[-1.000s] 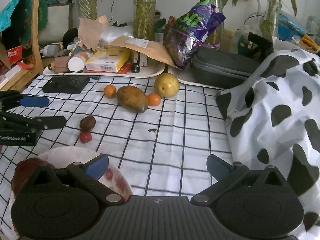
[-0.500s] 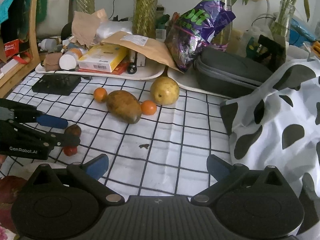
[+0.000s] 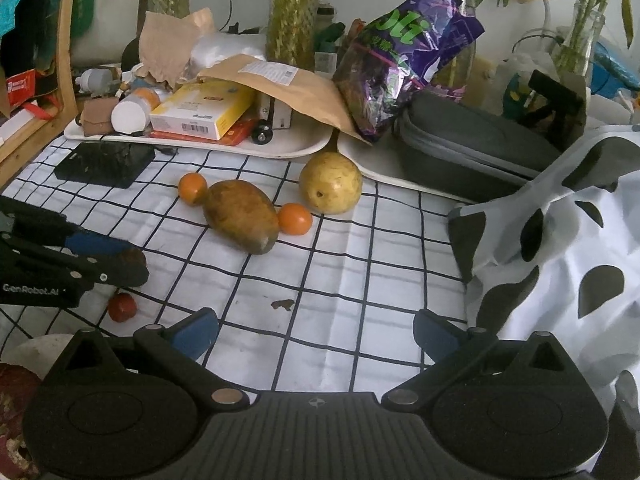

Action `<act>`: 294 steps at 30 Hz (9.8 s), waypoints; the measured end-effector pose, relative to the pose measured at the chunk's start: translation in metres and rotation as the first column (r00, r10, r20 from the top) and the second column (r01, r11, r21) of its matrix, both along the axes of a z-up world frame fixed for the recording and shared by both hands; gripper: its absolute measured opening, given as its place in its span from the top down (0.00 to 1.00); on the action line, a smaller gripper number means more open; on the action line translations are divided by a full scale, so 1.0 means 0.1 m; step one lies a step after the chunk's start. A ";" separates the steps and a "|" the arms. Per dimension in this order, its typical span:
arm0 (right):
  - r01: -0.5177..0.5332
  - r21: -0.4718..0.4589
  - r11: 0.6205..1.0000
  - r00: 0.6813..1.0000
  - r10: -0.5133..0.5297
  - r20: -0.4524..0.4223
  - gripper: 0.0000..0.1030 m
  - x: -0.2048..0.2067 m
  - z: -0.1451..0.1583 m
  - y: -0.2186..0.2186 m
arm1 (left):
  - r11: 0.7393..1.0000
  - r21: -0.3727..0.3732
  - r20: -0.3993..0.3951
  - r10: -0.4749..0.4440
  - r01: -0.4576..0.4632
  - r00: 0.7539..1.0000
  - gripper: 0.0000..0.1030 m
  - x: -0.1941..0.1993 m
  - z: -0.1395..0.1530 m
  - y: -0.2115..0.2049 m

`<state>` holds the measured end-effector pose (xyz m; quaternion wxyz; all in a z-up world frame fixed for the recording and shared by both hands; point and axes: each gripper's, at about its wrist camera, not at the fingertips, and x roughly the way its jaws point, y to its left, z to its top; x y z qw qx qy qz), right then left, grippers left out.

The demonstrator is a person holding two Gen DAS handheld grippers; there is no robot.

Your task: Organize fruits

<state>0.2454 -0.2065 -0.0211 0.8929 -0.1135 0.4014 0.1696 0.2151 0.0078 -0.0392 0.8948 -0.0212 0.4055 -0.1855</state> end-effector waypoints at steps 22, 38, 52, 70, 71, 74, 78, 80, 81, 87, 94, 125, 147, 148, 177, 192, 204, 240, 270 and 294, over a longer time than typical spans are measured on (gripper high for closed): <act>-0.185 0.017 0.983 0.978 0.182 0.106 0.24 0.41 -0.18 0.64 | 0.988 0.099 0.118 0.103 -0.115 0.988 0.70 -0.01 0.19 0.22; -0.226 -0.047 0.973 0.964 0.230 0.129 0.44 0.64 -0.30 0.98 | 0.991 0.089 0.106 0.094 -0.103 0.990 0.70 -0.02 0.20 0.26; -0.266 -0.093 0.959 0.955 0.276 0.112 0.53 0.50 -0.19 0.95 | 0.990 0.105 0.101 0.081 -0.091 0.992 0.70 -0.02 0.18 0.23; -0.250 0.080 0.965 0.964 0.255 -0.068 0.48 0.45 -0.27 0.63 | 0.991 0.110 0.100 0.065 -0.076 0.993 0.70 -0.04 0.16 0.20; -0.230 0.097 0.968 0.968 0.238 -0.080 0.50 0.47 -0.27 0.61 | 0.991 0.106 0.101 0.065 -0.076 0.993 0.70 -0.05 0.17 0.20; -0.211 0.138 0.968 0.970 0.224 -0.090 0.52 0.48 -0.26 0.54 | 0.992 0.101 0.109 0.063 -0.074 0.992 0.70 -0.10 0.19 0.20; -0.206 0.143 0.968 0.976 0.215 -0.046 0.52 0.37 -0.13 0.48 | 0.994 0.080 0.131 0.061 -0.072 0.990 0.70 -0.20 0.26 0.20; -0.201 0.154 0.968 0.978 0.207 -0.029 0.52 0.28 -0.05 0.42 | 0.995 0.067 0.142 0.060 -0.071 0.988 0.70 -0.26 0.30 0.20; -0.198 0.154 0.968 0.979 0.204 -0.021 0.52 0.24 -0.01 0.40 | 0.996 0.060 0.148 0.059 -0.069 0.987 0.70 -0.30 0.32 0.19; -0.184 0.162 0.970 0.982 0.187 -0.001 0.52 -0.09 0.14 0.23 | 0.998 0.002 0.162 0.057 -0.058 0.985 0.70 -0.54 0.42 0.19; -0.172 0.158 0.972 0.985 0.172 0.014 0.52 -0.50 0.25 0.04 | 0.999 -0.029 0.148 -0.013 0.018 0.989 0.70 -0.75 0.43 0.03; -0.063 0.167 0.984 0.997 0.070 -0.040 0.52 -1.41 0.30 -0.34 | 0.999 0.049 0.201 -0.004 -0.006 0.980 0.31 -1.35 0.57 -0.25; 0.174 0.356 0.918 0.976 -0.114 -0.185 0.03 -1.76 0.24 -0.38 | 0.991 0.095 0.163 0.075 -0.092 0.984 0.31 -2.06 0.59 -0.17; 0.178 0.342 0.923 0.976 -0.120 -0.183 0.03 -1.79 0.24 -0.38 | 0.991 0.102 0.160 0.074 -0.091 0.984 0.31 -2.10 0.59 -0.19; 0.083 0.071 0.994 0.996 -0.082 -0.027 0.00 -2.17 0.24 -0.08 | 0.985 0.120 0.130 0.108 -0.124 0.986 0.31 -2.23 0.57 -0.23; 0.138 0.086 0.987 0.989 -0.143 0.048 0.00 -1.95 0.32 -0.15 | 0.990 0.072 0.174 0.106 -0.120 0.979 0.31 -1.99 0.62 -0.15; 0.151 0.046 0.987 0.985 -0.154 0.079 0.00 -1.60 0.31 -0.17 | 0.992 0.000 0.201 0.121 -0.124 0.972 0.31 -1.60 0.60 -0.01; 0.104 -0.045 0.994 0.991 -0.100 0.084 0.00 -0.41 0.17 -0.08 | 0.981 0.084 0.017 -0.178 0.176 0.984 0.61 -0.30 0.06 -0.11; 0.024 0.026 0.999 0.998 -0.025 0.056 0.00 0.17 -0.01 0.15 | 0.988 0.115 0.052 -0.113 0.106 0.992 0.80 -0.10 0.10 0.02; -0.068 0.077 0.995 0.997 0.065 0.042 0.75 0.69 -0.34 0.50 | 0.986 0.163 0.093 -0.038 0.023 0.995 0.80 -0.08 0.16 0.18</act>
